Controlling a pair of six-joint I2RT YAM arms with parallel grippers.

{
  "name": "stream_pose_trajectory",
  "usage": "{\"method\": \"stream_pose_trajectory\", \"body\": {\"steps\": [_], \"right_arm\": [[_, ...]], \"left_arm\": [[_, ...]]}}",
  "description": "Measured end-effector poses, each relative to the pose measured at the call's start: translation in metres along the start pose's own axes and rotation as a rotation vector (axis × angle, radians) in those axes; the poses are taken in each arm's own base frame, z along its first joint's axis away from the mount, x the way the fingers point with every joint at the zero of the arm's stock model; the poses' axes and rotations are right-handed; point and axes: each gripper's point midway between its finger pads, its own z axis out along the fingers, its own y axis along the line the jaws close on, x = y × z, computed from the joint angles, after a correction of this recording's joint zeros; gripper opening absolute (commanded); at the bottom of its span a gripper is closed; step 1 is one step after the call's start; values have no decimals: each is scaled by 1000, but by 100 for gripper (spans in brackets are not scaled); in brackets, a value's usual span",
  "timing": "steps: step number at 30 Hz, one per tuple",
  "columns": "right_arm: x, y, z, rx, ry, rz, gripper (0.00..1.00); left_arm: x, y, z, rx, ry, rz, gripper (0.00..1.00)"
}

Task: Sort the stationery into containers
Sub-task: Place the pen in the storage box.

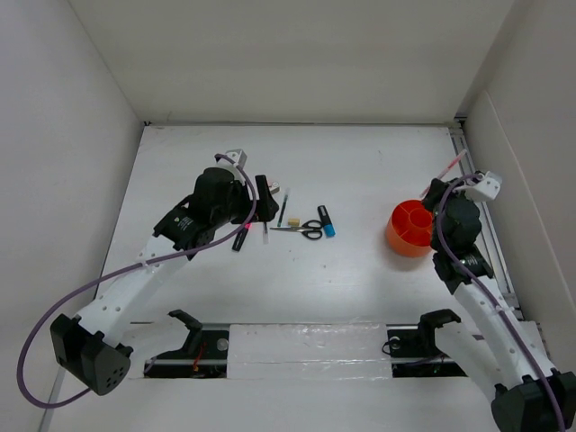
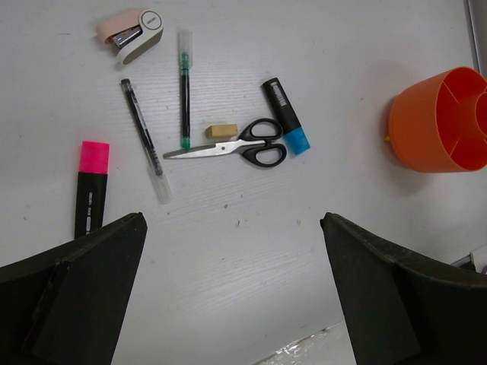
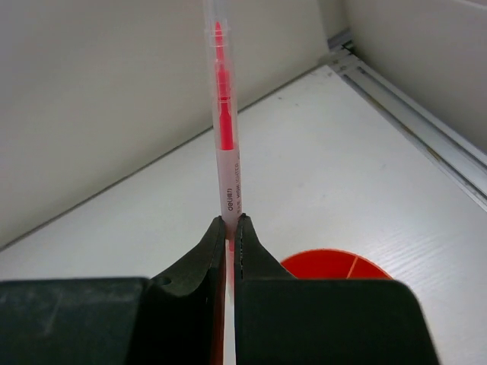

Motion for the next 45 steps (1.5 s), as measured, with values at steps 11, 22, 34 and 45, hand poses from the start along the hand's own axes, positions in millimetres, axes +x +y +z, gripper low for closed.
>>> {"method": "stream_pose_trajectory", "body": {"steps": [11, 22, 34, 45], "right_arm": [[38, -49, 2, 186, 91, -24, 0], [74, -69, -2, 257, 173, -20, 0], [91, -78, -4, 293, 236, -55, 0], [102, -83, -7, 330, 307, -97, 9]], "left_arm": [[6, -11, -2, 66, 35, 7, 100], [8, -17, -3, 99, 48, 13, 100], [8, -21, -1, 122, 50, 14, 100], [10, -21, 2, 120, 62, 13, 100]]}}
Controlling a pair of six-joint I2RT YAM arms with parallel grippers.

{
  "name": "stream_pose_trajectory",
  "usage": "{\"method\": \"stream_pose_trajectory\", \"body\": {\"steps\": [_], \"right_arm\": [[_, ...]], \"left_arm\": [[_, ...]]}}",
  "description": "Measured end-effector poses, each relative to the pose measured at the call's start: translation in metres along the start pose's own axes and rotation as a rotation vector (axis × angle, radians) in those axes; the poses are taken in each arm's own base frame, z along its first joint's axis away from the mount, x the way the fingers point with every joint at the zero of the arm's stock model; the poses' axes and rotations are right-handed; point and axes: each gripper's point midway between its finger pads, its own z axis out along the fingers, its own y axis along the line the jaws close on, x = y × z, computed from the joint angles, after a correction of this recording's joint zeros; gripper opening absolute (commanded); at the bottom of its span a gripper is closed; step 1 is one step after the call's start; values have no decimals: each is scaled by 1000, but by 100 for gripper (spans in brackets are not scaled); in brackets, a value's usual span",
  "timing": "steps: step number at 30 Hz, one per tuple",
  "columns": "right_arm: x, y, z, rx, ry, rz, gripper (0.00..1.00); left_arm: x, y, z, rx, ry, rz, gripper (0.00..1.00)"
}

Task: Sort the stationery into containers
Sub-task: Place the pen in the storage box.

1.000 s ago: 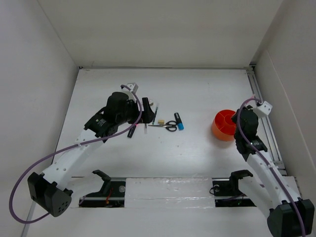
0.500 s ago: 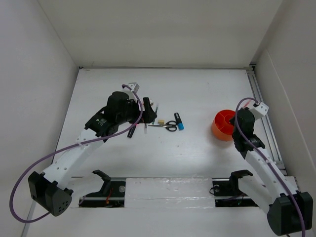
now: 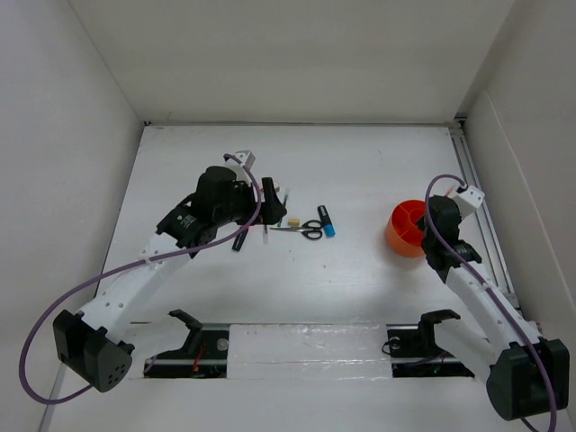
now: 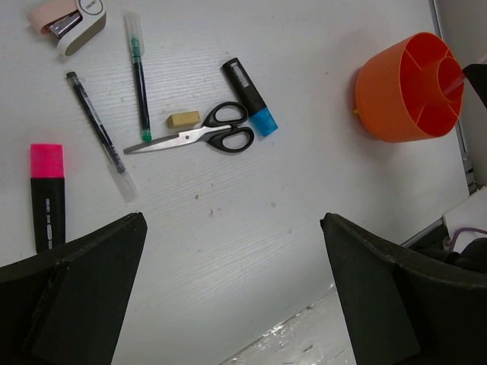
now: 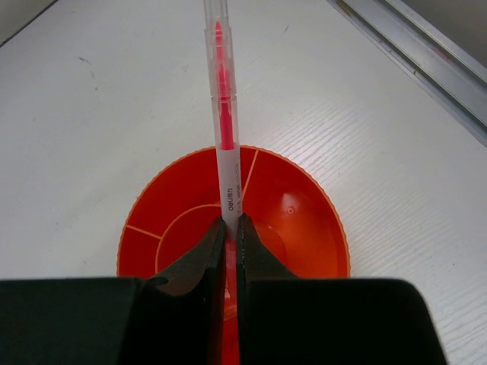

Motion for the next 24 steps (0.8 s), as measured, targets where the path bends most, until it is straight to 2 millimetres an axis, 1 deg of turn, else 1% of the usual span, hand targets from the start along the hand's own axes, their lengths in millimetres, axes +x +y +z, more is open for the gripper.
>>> {"method": "stream_pose_trajectory", "body": {"steps": [5, 6, 7, 11, 13, 18, 20, 23, 24], "right_arm": [[-3, 0, -3, -5, -6, 12, 22], [-3, 0, -4, -5, -7, 14, 28], [-3, 0, -4, -5, -7, 14, 31], [-2, 0, -4, -6, -3, 13, 33], [-2, 0, -4, -7, -2, 13, 41], [-1, 1, -4, -13, 2, 14, 43], [-1, 3, -5, -27, 6, 16, 49], [-4, 9, -11, -58, 10, 16, 54], [-9, 14, -14, -77, 7, 18, 62]], "left_arm": [[1, 1, 2, -3, 5, -1, 100], [1, 1, 2, -3, 6, -1, 100], [1, 1, 2, -4, 7, -1, 100], [2, 2, 4, -6, 12, -2, 100], [3, 2, 5, -8, 15, -2, 100], [3, 2, 5, -8, 15, -2, 100], [3, 2, 5, -9, 16, -2, 100], [3, 4, 6, -18, 14, -3, 100], [3, 5, 6, -22, 15, -4, 100]]}}
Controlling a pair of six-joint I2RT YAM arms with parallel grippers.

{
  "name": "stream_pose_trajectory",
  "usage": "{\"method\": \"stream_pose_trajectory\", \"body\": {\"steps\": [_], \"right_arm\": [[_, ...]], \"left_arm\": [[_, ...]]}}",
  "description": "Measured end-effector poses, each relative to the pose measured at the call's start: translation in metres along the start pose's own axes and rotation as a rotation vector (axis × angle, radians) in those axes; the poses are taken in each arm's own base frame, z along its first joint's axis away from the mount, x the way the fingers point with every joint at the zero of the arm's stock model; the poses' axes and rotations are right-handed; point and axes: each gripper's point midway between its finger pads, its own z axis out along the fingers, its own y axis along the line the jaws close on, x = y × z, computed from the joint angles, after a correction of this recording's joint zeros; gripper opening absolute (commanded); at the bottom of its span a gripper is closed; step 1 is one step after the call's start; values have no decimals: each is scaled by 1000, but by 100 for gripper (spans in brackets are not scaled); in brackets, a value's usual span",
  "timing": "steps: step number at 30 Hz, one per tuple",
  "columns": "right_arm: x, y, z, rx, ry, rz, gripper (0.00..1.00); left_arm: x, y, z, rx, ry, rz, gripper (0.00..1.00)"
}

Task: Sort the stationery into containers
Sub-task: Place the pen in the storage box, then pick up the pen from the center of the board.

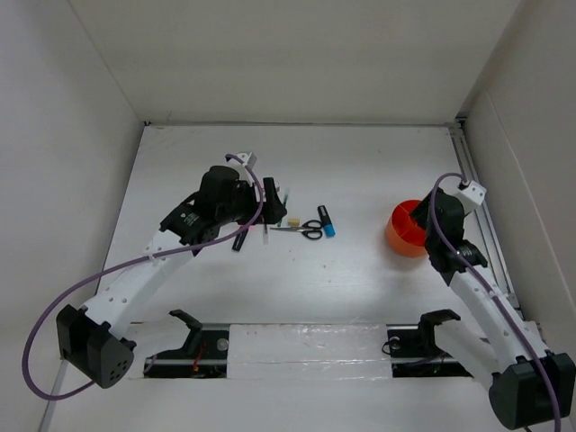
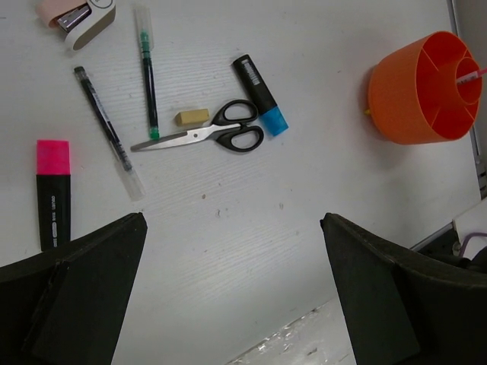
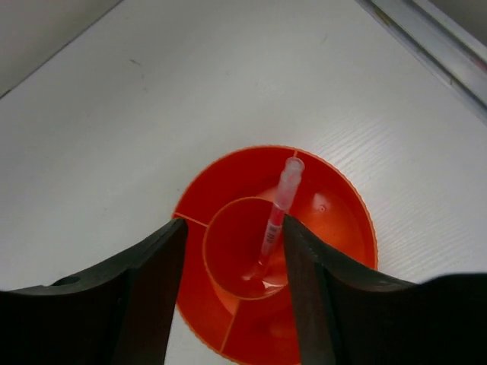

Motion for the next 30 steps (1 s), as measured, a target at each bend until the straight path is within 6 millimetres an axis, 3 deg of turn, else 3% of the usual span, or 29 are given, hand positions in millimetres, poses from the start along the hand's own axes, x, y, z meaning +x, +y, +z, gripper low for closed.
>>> {"method": "stream_pose_trajectory", "body": {"steps": [2, 3, 6, 8, 10, 17, 20, 23, 27, 30], "right_arm": [[-14, 12, -7, -40, -17, 9, 74], [-23, 20, -11, -65, -27, 14, 100], [-47, 49, -26, -158, -53, 26, 100], [-48, 66, -34, -220, -44, 22, 100], [-39, 86, -43, -301, -8, 2, 100], [38, 169, -88, -510, 172, -196, 100], [45, 210, -91, -530, 189, -240, 100], [41, 251, -81, -526, 184, -252, 97], [42, 307, -64, -533, 185, -259, 94], [58, 345, -47, -523, 218, -285, 85]], "left_arm": [[0, 2, 2, -13, 1, -1, 100], [0, 4, 3, -20, 2, -1, 100], [-1, 9, 5, -50, -7, -10, 100], [-3, 14, 5, -80, -19, -20, 100], [-5, 24, 5, -136, -36, -32, 100], [-24, 59, -6, -376, -124, -96, 100], [-40, 68, -14, -463, -164, -121, 100], [-59, 82, -19, -531, -200, -159, 100], [-74, 148, -36, -693, -259, -304, 100], [-60, 195, -51, -811, -257, -401, 100]]}}
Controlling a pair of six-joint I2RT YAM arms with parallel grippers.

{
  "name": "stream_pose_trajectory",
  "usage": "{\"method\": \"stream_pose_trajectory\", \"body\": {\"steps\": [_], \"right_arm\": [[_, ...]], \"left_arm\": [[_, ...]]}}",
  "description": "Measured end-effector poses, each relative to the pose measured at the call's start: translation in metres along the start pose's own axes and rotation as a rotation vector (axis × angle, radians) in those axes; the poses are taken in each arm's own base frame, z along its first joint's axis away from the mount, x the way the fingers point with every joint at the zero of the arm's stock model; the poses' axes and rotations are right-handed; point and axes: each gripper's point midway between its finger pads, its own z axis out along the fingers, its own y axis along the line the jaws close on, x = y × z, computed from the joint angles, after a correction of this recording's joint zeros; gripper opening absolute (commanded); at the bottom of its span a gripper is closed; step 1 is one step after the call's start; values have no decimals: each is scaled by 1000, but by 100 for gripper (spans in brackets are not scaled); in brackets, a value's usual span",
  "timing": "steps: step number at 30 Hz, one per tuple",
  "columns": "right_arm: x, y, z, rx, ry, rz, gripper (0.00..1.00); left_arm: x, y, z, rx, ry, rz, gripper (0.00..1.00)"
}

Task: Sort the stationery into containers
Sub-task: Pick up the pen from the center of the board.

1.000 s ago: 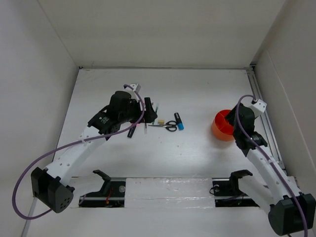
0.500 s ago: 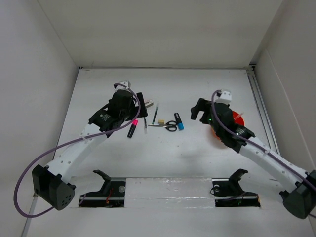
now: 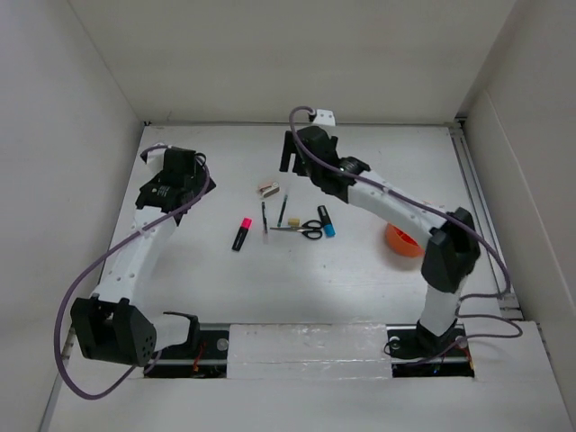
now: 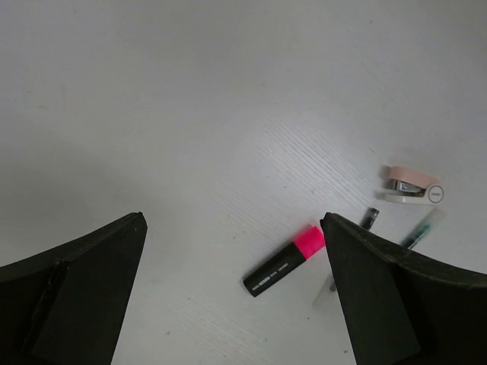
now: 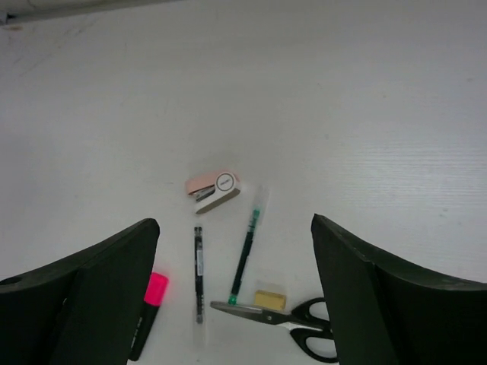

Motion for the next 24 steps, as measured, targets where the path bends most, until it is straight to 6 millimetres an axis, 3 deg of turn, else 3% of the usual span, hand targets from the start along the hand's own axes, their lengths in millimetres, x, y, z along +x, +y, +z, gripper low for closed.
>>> {"method": "stream_pose_trajectory", "body": {"steps": [1, 3, 6, 9, 12, 24], "right_arm": [[3, 8, 12, 4, 18, -4, 77], [13, 18, 36, 20, 48, -4, 73], [53, 18, 64, 63, 127, -26, 64], [98, 6, 74, 115, 220, -68, 59], [125, -3, 75, 137, 282, -89, 58], [148, 4, 96, 150, 329, -93, 55]], "left_arm": [[2, 9, 3, -34, 4, -5, 100], [2, 16, 2, -63, 0, -7, 100], [-4, 18, -4, -65, -33, -19, 100], [-11, 21, -13, -57, -67, -36, 100], [-15, 21, -18, -45, -85, -46, 100], [-14, 19, -18, -37, -79, -43, 100]]}}
